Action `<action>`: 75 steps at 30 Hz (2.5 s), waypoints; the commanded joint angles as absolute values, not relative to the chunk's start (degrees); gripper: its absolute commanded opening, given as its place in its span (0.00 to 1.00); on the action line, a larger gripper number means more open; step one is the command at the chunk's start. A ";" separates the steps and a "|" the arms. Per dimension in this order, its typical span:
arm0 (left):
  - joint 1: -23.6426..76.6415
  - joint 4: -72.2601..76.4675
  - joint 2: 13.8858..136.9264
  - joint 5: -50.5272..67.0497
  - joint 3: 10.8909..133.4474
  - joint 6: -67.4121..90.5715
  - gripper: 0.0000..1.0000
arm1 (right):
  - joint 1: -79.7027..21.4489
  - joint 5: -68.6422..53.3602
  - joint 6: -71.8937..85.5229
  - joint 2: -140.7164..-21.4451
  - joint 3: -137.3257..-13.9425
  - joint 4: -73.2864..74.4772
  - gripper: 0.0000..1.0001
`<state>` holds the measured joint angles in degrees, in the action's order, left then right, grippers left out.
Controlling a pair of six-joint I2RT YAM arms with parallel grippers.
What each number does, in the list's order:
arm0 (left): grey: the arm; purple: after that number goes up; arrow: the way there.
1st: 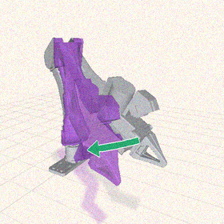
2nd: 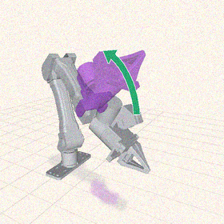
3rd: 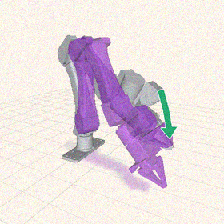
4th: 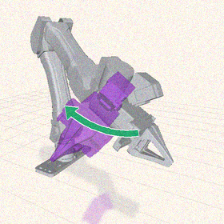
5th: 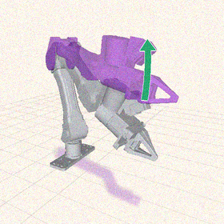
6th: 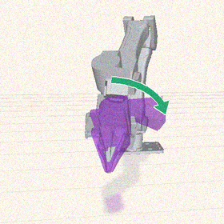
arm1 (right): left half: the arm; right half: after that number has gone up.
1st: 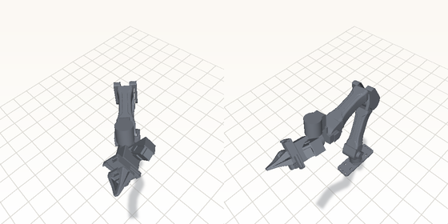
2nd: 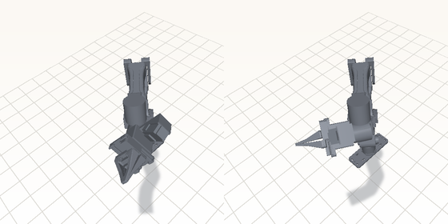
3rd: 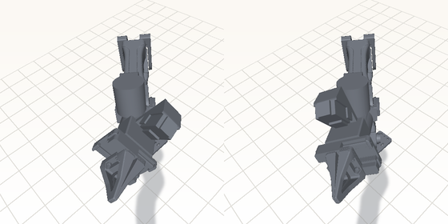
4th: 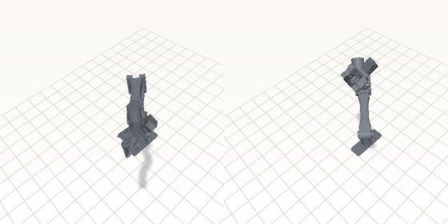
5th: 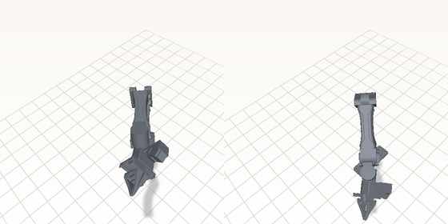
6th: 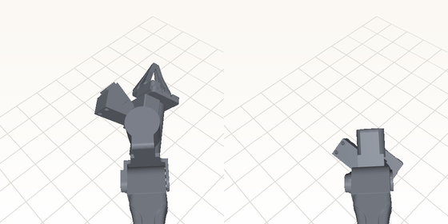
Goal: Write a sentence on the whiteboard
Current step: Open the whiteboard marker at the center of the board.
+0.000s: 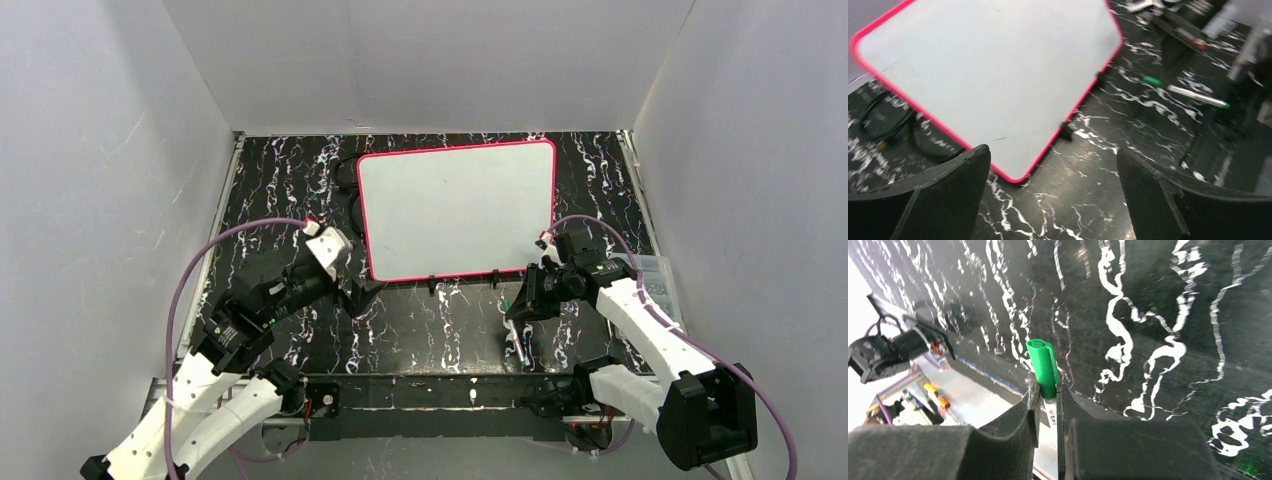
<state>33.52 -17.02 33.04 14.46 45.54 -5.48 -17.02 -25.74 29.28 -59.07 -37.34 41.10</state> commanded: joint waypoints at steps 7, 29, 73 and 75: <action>49.71 -20.65 37.68 20.41 41.38 -11.15 0.93 | -26.61 -42.14 30.86 -61.14 -36.55 34.31 0.01; 79.73 -17.45 51.71 5.74 39.75 -18.90 0.86 | -45.83 -52.72 33.22 -76.86 -44.70 24.23 0.01; 69.89 -22.17 54.51 4.99 42.60 -10.81 0.00 | -37.09 -42.35 41.02 -62.28 -44.86 14.37 0.80; 67.36 -22.39 54.26 8.49 43.07 -10.97 0.00 | -37.09 -42.35 41.93 -60.63 -43.37 11.65 0.86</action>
<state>71.77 -20.29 56.21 -0.21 40.82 -10.85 -37.10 -42.54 40.32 -63.66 -45.58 18.15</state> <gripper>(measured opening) 0.123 0.821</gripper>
